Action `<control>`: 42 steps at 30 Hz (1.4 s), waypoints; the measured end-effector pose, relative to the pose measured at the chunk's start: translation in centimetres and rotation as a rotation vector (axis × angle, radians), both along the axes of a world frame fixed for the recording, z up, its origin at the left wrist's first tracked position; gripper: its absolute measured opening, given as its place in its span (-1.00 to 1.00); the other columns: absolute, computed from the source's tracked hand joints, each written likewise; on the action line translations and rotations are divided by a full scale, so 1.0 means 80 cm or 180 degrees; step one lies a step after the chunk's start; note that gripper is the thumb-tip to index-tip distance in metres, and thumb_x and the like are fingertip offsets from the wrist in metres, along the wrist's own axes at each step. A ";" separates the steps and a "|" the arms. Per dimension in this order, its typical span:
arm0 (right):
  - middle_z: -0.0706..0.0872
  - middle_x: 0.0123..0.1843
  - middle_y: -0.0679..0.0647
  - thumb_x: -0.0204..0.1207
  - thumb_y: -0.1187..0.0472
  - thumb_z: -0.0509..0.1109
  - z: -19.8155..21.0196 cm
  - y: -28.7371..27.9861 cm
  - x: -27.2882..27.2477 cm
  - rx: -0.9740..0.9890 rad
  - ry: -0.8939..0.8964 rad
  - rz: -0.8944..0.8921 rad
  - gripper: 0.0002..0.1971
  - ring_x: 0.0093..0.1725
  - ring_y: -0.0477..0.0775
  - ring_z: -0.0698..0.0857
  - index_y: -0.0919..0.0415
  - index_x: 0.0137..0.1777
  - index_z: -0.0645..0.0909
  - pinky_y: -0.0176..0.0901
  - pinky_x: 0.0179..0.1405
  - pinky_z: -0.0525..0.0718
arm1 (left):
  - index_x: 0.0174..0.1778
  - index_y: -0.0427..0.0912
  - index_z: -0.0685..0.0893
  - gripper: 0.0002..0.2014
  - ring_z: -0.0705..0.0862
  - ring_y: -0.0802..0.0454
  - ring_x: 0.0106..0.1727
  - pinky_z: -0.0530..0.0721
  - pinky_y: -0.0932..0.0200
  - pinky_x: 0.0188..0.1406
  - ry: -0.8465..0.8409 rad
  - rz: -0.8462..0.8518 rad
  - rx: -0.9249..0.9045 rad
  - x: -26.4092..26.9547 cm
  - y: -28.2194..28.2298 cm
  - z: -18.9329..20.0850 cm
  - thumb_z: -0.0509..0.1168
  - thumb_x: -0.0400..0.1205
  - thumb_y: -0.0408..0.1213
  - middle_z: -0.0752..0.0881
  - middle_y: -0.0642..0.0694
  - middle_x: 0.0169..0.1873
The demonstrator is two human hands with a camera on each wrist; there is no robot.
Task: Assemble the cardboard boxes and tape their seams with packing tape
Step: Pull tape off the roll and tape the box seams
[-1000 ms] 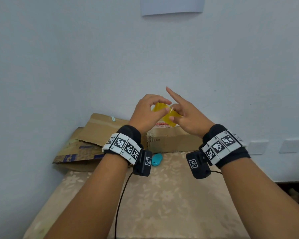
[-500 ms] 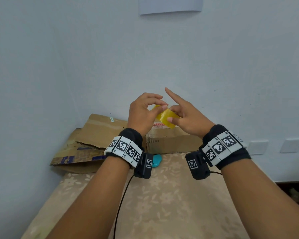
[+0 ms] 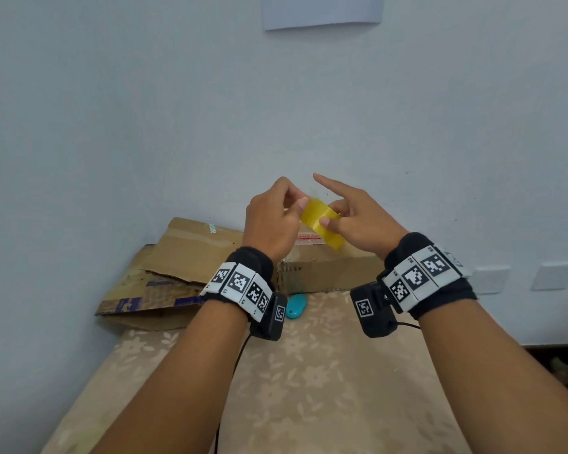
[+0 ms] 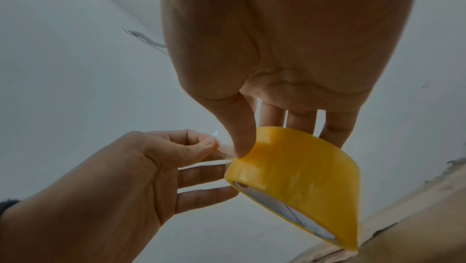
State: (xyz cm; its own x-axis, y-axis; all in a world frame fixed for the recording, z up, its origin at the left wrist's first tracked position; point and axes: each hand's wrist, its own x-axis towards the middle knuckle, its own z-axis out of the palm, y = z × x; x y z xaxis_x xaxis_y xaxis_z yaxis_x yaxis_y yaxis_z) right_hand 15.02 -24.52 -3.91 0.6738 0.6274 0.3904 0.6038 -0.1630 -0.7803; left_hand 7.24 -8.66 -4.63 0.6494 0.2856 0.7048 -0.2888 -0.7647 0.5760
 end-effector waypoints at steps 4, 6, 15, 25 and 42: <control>0.86 -0.05 0.04 0.65 0.32 0.43 0.002 -0.004 0.001 -0.0031 0.0029 -0.0098 -0.42 0.01 0.06 0.79 -0.17 0.61 0.54 -0.03 0.11 0.72 | -0.11 0.00 0.51 -0.89 0.83 0.08 0.05 0.79 -0.25 0.12 0.0133 -0.0236 -0.0547 -0.005 -0.002 0.001 0.24 0.73 -0.25 0.87 0.07 -0.14; 0.89 0.02 0.03 0.64 0.29 0.45 0.002 -0.005 0.002 -0.0076 -0.0028 -0.0098 -0.52 0.08 0.04 0.81 -0.14 0.50 0.65 0.01 0.16 0.74 | -0.12 -0.01 0.51 -0.85 0.83 0.11 0.04 0.80 -0.26 0.11 0.0146 -0.0273 -0.0673 -0.008 -0.007 0.004 0.24 0.74 -0.31 0.88 0.05 -0.16; 0.85 0.02 0.31 0.62 0.36 0.46 0.009 -0.003 -0.013 0.0505 0.0665 0.0127 -0.63 0.02 0.23 0.83 0.00 0.35 0.75 0.03 0.07 0.72 | -0.09 -0.03 0.59 -0.91 0.84 0.05 -0.05 0.80 -0.26 0.10 0.0070 -0.0238 -0.0733 -0.015 -0.011 0.031 0.28 0.73 -0.26 0.86 0.00 -0.25; 0.84 0.22 0.32 0.61 0.47 0.47 0.004 0.014 -0.036 0.0943 0.1857 0.0998 -0.28 0.15 0.22 0.86 0.01 0.70 0.34 0.08 0.20 0.81 | 0.00 -0.05 0.64 -0.95 0.82 0.14 -0.19 0.84 -0.18 -0.01 0.0224 0.0118 -0.0274 -0.021 0.006 0.047 0.29 0.76 -0.22 0.75 0.06 -0.15; 0.80 -0.24 0.32 0.77 0.26 0.36 0.012 0.026 -0.050 0.0334 0.1591 0.0619 -0.70 -0.38 0.23 0.79 0.21 0.46 0.49 -0.06 -0.34 0.80 | -0.03 -0.14 0.67 -0.95 0.72 -0.03 -0.05 0.74 -0.15 0.10 -0.0033 0.0356 -0.0090 -0.018 0.019 0.047 0.34 0.74 -0.31 0.71 0.08 -0.19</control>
State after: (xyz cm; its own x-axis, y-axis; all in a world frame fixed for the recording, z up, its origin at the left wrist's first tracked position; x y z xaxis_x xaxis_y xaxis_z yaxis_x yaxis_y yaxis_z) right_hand 11.03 -22.42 -2.99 0.6687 0.7339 0.1194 0.1663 0.0088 -0.9860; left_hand 5.80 -7.10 -0.87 0.6052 0.3757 0.7019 -0.2086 -0.7760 0.5953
